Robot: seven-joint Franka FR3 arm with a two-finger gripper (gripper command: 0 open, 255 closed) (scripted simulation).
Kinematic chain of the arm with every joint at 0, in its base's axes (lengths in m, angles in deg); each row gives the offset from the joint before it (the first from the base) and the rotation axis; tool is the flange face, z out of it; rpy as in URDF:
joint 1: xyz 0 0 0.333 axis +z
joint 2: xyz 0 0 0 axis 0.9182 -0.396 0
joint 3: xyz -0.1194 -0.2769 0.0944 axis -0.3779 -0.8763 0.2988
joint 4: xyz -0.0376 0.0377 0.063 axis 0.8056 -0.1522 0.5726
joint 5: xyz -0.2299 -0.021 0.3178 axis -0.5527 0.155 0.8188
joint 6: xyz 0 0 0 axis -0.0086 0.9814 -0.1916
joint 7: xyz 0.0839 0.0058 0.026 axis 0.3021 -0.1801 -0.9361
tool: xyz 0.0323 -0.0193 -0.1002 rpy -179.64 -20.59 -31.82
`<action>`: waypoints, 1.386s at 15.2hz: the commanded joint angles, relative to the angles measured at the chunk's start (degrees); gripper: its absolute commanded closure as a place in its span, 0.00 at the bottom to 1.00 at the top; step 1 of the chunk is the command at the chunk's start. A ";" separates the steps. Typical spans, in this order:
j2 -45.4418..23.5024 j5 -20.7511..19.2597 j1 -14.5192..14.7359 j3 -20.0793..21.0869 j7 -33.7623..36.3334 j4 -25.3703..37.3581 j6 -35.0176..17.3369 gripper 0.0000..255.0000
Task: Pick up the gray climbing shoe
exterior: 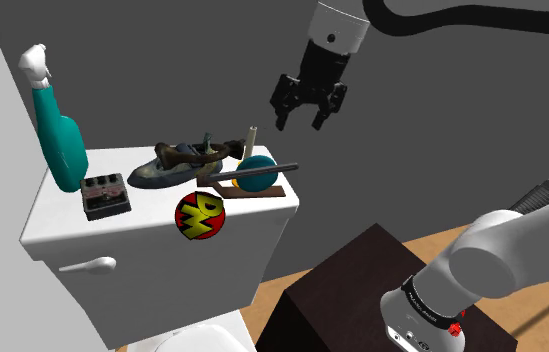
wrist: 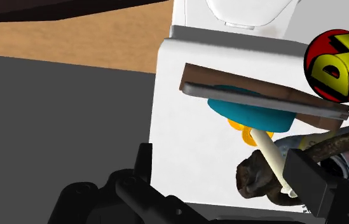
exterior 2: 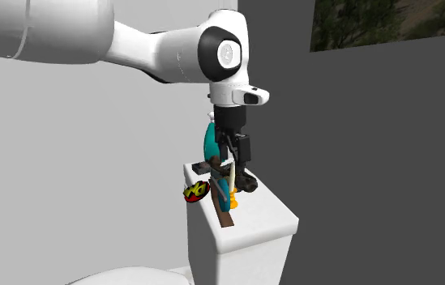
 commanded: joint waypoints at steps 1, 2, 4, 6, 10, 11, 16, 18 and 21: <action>-4.49 -0.84 -0.98 2.62 5.05 3.02 -1.77 0.00; -6.63 -1.47 -1.35 3.89 7.58 4.54 -2.48 0.00; -11.19 -3.22 -1.97 6.32 12.77 7.85 -3.74 0.00; -16.11 -5.65 -2.33 8.55 18.16 11.54 -4.72 0.00; -26.98 -12.33 -1.43 11.66 29.22 20.19 -5.48 0.00; -29.83 -14.21 -0.74 12.02 31.90 22.66 -5.36 0.00; -36.48 -18.55 1.72 11.81 37.77 27.43 -6.13 0.00; -36.54 -18.64 1.64 11.74 37.86 25.95 -7.65 0.00; -36.81 -18.91 1.57 11.61 38.07 23.49 -10.31 0.00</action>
